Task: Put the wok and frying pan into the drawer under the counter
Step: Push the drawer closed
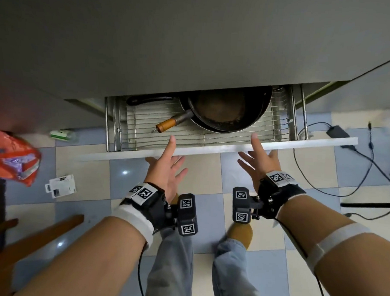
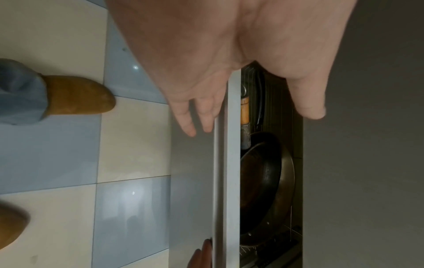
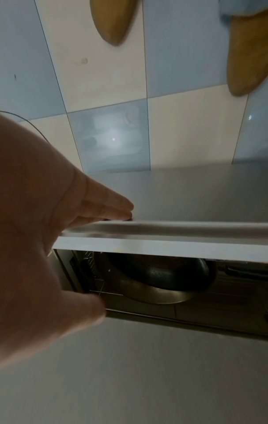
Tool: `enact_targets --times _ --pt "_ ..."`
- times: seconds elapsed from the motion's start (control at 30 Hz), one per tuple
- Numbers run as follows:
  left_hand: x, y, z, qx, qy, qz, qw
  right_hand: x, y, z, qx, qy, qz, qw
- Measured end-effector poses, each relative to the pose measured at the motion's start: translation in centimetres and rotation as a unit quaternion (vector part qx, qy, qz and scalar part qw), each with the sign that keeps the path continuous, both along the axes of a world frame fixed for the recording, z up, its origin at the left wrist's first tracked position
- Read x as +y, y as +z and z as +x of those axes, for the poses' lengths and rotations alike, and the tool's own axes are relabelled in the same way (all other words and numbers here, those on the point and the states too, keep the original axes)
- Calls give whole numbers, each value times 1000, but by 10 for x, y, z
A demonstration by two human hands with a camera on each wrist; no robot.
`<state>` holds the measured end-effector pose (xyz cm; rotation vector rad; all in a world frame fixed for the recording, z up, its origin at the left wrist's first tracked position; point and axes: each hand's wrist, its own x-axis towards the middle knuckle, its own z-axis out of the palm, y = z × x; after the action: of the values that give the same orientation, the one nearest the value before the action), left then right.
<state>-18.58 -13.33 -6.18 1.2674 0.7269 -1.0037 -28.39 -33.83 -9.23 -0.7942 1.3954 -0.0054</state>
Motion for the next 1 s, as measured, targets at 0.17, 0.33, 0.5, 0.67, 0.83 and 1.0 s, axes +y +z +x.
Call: enact_targets --times 0.17,0.33,0.5,0.67,0.83,1.0 --pt "-5 -22 37 -34 -29 8 999 -14 -4 30 -34 -5 -24 999" --pt "-17 -28 64 -85 -27 8 996 -25 -3 61 -51 14 -38 998" --pt "-26 -33 90 -123 -63 18 990 -32 -1 85 -60 51 -46 996" --pt "-35 -40 97 -146 -94 39 984 -35 -9 96 -40 83 -61 994" --pt "-39 -45 103 -153 -90 69 982 -35 -13 98 -35 113 -85 989" --pt "-38 -53 127 -152 -96 73 981 -47 -6 113 -53 84 -77 992"
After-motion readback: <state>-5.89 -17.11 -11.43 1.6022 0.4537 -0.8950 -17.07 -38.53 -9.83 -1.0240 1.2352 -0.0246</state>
